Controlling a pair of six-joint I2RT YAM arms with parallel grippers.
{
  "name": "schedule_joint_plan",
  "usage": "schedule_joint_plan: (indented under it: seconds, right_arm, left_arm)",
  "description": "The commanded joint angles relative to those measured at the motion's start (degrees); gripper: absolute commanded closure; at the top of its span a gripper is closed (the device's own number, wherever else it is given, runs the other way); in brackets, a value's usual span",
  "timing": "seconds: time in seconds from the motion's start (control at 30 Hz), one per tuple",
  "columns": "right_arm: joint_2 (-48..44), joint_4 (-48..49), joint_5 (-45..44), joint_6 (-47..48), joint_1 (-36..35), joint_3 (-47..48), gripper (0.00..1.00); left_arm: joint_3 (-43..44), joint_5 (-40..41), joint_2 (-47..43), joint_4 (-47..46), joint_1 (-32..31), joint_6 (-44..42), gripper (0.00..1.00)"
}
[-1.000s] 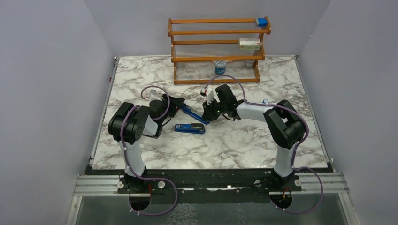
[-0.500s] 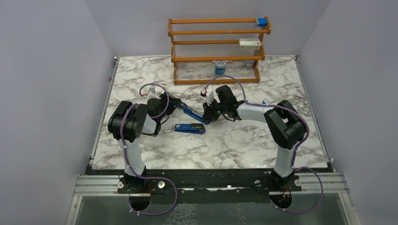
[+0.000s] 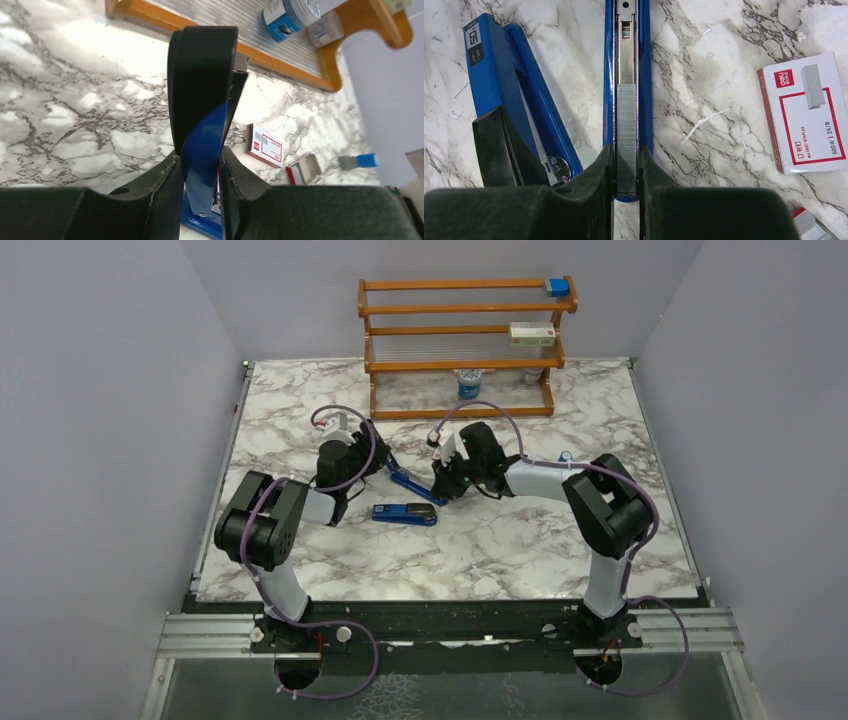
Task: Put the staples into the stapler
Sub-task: Close the stapler at the center of the board.
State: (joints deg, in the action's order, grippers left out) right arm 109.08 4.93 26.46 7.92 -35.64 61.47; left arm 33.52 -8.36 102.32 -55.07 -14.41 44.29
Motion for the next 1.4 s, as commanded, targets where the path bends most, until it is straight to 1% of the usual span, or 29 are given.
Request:
schedule_joint_plan:
  seconds: [0.0, 0.13, 0.27, 0.4, 0.43, 0.5, 0.6, 0.63, 0.7, 0.8, 0.93, 1.03, 1.17, 1.23, 1.37]
  right_arm:
    - [0.8, 2.5, -0.2, 2.0, -0.4, -2.0, 0.99]
    - [1.1, 7.4, -1.5, 1.0, -0.4, -3.2, 0.99]
    - [0.6, 14.9, -2.5, -0.4, -0.4, -6.0, 0.99]
    - [-0.2, 24.4, -3.2, -2.3, -0.4, -9.9, 0.89]
    - [-0.3, 26.0, -3.0, -2.6, -0.4, -10.4, 0.86]
    - [-0.8, 28.9, -1.9, -3.3, -0.4, -11.5, 0.71]
    - [-3.5, 32.1, -0.6, -4.6, -0.4, -13.6, 0.54]
    - [-4.8, 32.4, -0.3, -4.7, -0.4, -14.5, 0.48]
    - [-8.0, 32.6, -0.5, -5.0, -0.4, -16.3, 0.43]
    - [-14.2, 30.8, -3.2, -5.6, -0.4, -19.2, 0.42]
    - [-22.7, 25.1, -11.3, -8.6, -0.4, -22.8, 0.40]
    - [-28.6, 21.7, -17.2, -11.6, -0.4, -25.8, 0.36]
    - [-36.1, 20.3, -24.6, -15.1, -0.4, -30.9, 0.31]
    - [-38.5, 19.9, -26.2, -15.8, -0.4, -32.5, 0.31]
    - [-40.1, 18.6, -27.8, -16.3, -0.3, -33.6, 0.30]
  left_arm:
    - [2.0, 6.0, -7.7, 8.7, -5.6, -15.2, 0.73]
    - [1.1, 10.6, -10.5, 12.8, -11.0, -21.8, 0.73]
    - [0.0, 14.8, -12.7, 15.3, -14.7, -25.9, 0.73]
    - [0.2, 19.6, -14.3, 17.6, -17.9, -30.8, 0.73]
    - [0.5, 20.5, -14.5, 18.1, -18.8, -31.8, 0.73]
    - [0.9, 22.9, -14.8, 18.7, -20.3, -33.6, 0.73]
    - [1.1, 25.4, -14.9, 19.5, -22.3, -36.2, 0.73]
    - [1.1, 26.1, -15.1, 19.6, -22.8, -36.7, 0.73]
    - [1.0, 27.3, -15.2, 19.8, -23.9, -37.7, 0.73]
    - [1.2, 29.2, -14.9, 20.1, -25.8, -39.7, 0.73]
    - [1.7, 33.1, -14.3, 20.6, -29.0, -42.9, 0.73]
    - [2.6, 37.2, -13.4, 20.8, -31.6, -46.5, 0.72]
    - [5.3, 43.2, -10.5, 20.7, -34.2, -52.1, 0.72]
    - [6.9, 46.2, -8.7, 20.7, -34.4, -53.9, 0.72]
    - [10.0, 50.7, -5.3, 19.1, -34.0, -58.4, 0.71]
